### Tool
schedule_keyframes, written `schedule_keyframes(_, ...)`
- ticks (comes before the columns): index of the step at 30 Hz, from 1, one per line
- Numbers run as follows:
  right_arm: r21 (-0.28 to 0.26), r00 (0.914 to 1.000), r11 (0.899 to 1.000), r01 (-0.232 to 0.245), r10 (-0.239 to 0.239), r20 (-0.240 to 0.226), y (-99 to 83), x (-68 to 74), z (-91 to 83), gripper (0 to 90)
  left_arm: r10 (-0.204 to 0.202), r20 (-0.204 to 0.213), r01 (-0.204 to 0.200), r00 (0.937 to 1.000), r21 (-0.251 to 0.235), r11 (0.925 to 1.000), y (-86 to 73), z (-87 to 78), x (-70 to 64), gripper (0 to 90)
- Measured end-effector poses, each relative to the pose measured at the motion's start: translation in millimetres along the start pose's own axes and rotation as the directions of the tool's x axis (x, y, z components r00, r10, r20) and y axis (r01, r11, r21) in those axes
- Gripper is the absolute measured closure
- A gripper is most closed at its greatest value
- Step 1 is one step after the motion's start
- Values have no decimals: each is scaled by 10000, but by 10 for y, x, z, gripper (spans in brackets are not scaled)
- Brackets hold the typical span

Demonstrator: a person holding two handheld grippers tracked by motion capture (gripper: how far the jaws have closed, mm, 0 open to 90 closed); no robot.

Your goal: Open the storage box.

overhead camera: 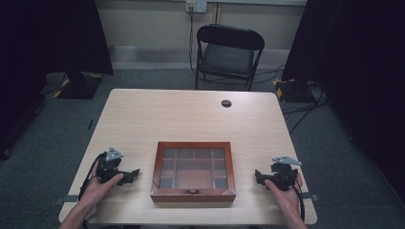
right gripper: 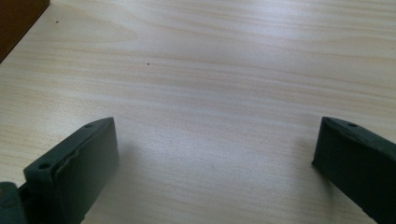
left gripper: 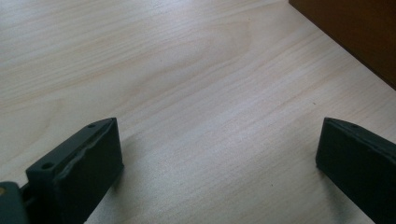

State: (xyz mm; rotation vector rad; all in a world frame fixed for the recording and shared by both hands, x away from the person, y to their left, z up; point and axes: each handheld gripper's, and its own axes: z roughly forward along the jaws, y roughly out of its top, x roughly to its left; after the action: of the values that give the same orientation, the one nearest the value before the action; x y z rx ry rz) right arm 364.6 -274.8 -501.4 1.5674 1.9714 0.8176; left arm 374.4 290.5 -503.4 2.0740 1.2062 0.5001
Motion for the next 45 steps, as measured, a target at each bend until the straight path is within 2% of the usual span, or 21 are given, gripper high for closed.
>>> schedule_keyframes(5, -16, 10000, 10000, -67, 67, 46, -7, 21, -11, 8, 1, 0, -1, 10000, -1, 10000, 0, 0, 0, 0)
schedule_keyframes(6, -26, 10000, 10000, -9, 9, -50, -2, 23, -27, 76, 2, 0, -2, 10000, 2, 10000, 0, 0, 0, 0)
schedule_keyframes(8, -118, 10000, 9999, -30, 29, -56, 0, 18, -49, 157, -5, -7, 5, 10000, 3, 10000, 0, 0, -1, 0)
schedule_keyframes(11, -91, 9998, 9999, -80, 78, -186, 7, -1, -65, 159, -2, -2, 2, 10000, 0, 10000, 0, 0, 0, 0)
schedule_keyframes(13, -17, 9989, 9999, -139, 138, -449, 25, -11, -80, 211, 2, -9, -2, 10000, 6, 10000, 0, 0, 0, 0)
schedule_keyframes(18, -162, 9970, 9997, -194, 182, -757, 56, -25, -117, 235, -2, -1, 2, 10000, 0, 10000, 0, 0, 0, 0)
schedule_keyframes(22, -208, 9909, 9998, -20, -8, -1344, 122, 0, -163, 260, 0, -12, 0, 10000, 5, 10000, 0, 0, 0, 0)
schedule_keyframes(24, -345, 9838, 9994, 9, -71, -1792, 147, 31, -186, 296, -10, 1, 10, 10000, -2, 10000, 0, 0, -1, 0)
schedule_keyframes(25, -345, 9838, 9994, 9, -71, -1792, 147, 31, -186, 296, -10, 1, 10, 10000, -2, 10000, 0, 0, -1, 0)
schedule_keyframes(26, -389, 9755, 9992, 65, -149, -2196, 183, 65, -222, 343, -8, 3, 8, 10000, -1, 10000, 0, 0, -1, 0)
schedule_keyframes(28, -661, 9674, 9976, 210, -370, -2505, 223, 88, -273, 428, 2, -10, -2, 10000, 5, 10000, 0, 0, 0, 0)
schedule_keyframes(29, -661, 9674, 9976, 210, -370, -2505, 223, 88, -273, 428, 2, -10, -2, 10000, 5, 10000, 0, 0, 0, 0)
schedule_keyframes(31, -834, 9503, 9964, 132, -384, -3091, 298, 116, -337, 463, 38, -23, -38, 10000, 33, 10000, 2, -1, 3, 0)
schedule_keyframes(32, -834, 9503, 9964, 132, -384, -3091, 298, 116, -337, 463, 38, -23, -38, 10000, 33, 10000, 2, -1, 3, 0)
schedule_keyframes(33, -948, 9386, 9951, 280, -588, -3399, 345, 155, -374, 481, 67, -30, -67, 10000, 58, 10000, 3, -2, 5, 0)
schedule_keyframes(35, -1003, 9212, 9946, 259, -627, -3840, 384, 195, -391, 508, 38, -24, -37, 10000, 36, 10000, 3, -1, 3, 0)
schedule_keyframes(40, -1125, 9036, 9908, 746, -1149, -4127, 426, 368, -442, 536, 35, -23, -35, 10000, 32, 10000, 3, 0, 3, 0)
schedule_keyframes(45, -1297, 8699, 9838, 1234, -1701, -4630, 484, 531, -494, 549, 36, -23, -35, 10000, 34, 10000, 3, 0, 3, 0)
